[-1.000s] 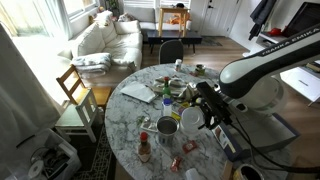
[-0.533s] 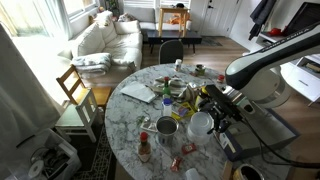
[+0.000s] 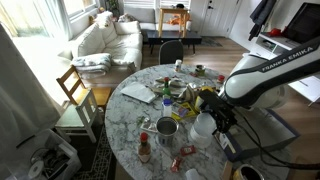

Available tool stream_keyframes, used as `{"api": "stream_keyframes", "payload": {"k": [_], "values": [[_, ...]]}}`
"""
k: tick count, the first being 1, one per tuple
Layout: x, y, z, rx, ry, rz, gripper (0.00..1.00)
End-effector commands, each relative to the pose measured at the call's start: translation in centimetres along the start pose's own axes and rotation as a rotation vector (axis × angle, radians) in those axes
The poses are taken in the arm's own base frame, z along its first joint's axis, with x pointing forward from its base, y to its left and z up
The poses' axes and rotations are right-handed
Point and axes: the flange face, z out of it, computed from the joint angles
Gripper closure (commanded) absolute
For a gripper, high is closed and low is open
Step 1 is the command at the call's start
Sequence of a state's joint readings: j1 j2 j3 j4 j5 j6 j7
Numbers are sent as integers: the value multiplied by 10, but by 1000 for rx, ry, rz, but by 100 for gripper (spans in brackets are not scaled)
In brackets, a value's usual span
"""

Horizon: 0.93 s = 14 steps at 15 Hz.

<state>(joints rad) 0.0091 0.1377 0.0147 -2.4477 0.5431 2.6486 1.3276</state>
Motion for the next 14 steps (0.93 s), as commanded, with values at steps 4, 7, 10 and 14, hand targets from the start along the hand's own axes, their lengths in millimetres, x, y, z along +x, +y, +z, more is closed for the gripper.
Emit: {"api": "stream_keyframes", "payload": {"k": [4, 7, 10, 14], "values": [[4, 1, 10, -64, 286, -27, 0], [5, 2, 4, -95, 380, -45, 0], [3, 4, 2, -128, 438, -59, 0], [-11, -2, -11, -87, 426, -77, 0]]}}
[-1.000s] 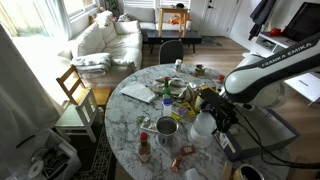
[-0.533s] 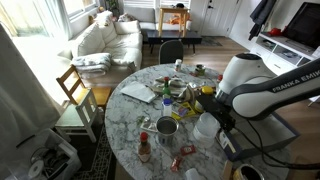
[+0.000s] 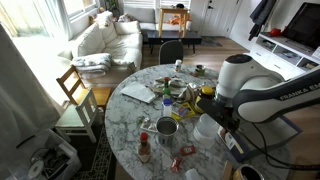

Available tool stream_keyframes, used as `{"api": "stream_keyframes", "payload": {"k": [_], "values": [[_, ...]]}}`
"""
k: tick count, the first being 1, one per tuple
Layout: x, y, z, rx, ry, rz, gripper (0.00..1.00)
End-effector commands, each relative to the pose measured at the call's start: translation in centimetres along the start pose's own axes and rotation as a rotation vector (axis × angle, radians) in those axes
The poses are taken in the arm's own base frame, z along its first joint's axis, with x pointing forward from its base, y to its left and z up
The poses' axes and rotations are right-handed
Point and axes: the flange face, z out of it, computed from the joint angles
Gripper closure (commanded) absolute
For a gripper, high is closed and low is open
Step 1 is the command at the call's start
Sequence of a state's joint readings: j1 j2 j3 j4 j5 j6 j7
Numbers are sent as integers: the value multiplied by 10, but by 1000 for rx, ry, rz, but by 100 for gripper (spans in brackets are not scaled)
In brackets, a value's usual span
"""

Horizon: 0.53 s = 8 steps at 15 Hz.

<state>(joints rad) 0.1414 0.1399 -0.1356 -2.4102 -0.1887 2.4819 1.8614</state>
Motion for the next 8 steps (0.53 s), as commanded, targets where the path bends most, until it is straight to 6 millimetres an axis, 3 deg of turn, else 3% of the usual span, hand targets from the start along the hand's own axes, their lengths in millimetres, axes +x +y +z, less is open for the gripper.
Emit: {"api": "stream_keyframes", "payload": {"k": [1, 8], "values": [[-2, -4, -22, 38, 14, 2, 0], [-7, -10, -106, 142, 123, -71, 0]]}}
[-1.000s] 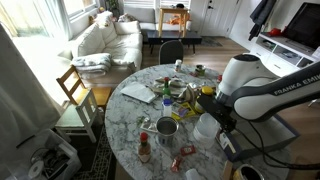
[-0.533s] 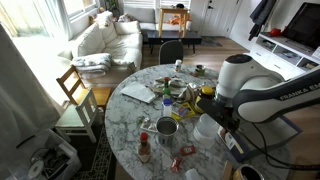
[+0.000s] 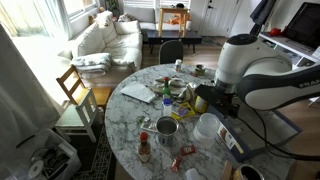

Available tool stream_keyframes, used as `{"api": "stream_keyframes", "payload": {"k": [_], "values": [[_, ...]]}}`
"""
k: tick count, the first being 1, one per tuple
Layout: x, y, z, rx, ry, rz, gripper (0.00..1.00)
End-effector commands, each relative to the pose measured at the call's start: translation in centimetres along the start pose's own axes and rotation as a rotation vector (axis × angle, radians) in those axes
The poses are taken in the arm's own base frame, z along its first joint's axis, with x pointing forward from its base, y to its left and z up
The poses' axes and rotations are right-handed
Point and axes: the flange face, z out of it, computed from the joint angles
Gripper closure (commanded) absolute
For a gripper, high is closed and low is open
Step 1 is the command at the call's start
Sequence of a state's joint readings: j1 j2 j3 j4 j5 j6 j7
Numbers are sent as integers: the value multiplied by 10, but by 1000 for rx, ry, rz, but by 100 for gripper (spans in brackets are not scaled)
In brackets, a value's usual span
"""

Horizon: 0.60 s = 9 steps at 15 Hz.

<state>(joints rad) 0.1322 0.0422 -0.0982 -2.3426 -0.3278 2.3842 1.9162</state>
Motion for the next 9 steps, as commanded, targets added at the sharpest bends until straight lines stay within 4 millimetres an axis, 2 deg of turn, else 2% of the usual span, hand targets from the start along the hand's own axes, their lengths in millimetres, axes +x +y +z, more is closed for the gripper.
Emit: {"api": "stream_keyframes", "payload": {"k": [1, 5, 7, 9], "values": [[-4, -2, -52, 70, 29, -47, 0], [-31, -14, -94, 179, -69, -187, 0], [-50, -20, -102, 201, -125, -294, 0], [-69, -25, -101, 192, -179, -397, 0]]}}
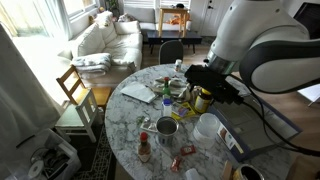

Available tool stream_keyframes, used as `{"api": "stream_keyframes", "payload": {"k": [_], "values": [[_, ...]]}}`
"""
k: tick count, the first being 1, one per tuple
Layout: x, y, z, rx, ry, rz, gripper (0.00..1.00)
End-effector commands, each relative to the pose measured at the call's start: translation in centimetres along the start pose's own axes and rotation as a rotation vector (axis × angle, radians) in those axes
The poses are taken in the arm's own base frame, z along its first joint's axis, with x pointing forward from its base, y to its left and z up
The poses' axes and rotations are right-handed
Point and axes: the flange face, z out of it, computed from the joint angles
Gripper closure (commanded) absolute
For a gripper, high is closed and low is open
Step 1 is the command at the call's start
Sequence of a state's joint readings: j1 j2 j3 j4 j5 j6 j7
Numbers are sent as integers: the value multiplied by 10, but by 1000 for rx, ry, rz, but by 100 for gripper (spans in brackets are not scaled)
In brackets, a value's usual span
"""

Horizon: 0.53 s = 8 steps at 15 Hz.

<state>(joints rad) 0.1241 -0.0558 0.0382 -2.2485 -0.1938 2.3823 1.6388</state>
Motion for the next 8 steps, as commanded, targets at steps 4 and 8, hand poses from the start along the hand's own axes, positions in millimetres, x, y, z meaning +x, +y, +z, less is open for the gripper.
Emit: {"api": "stream_keyframes", "payload": {"k": [4, 8], "values": [[-41, -24, 32, -24, -170, -329, 0], [-41, -20, 32, -27, -152, -317, 0]]}}
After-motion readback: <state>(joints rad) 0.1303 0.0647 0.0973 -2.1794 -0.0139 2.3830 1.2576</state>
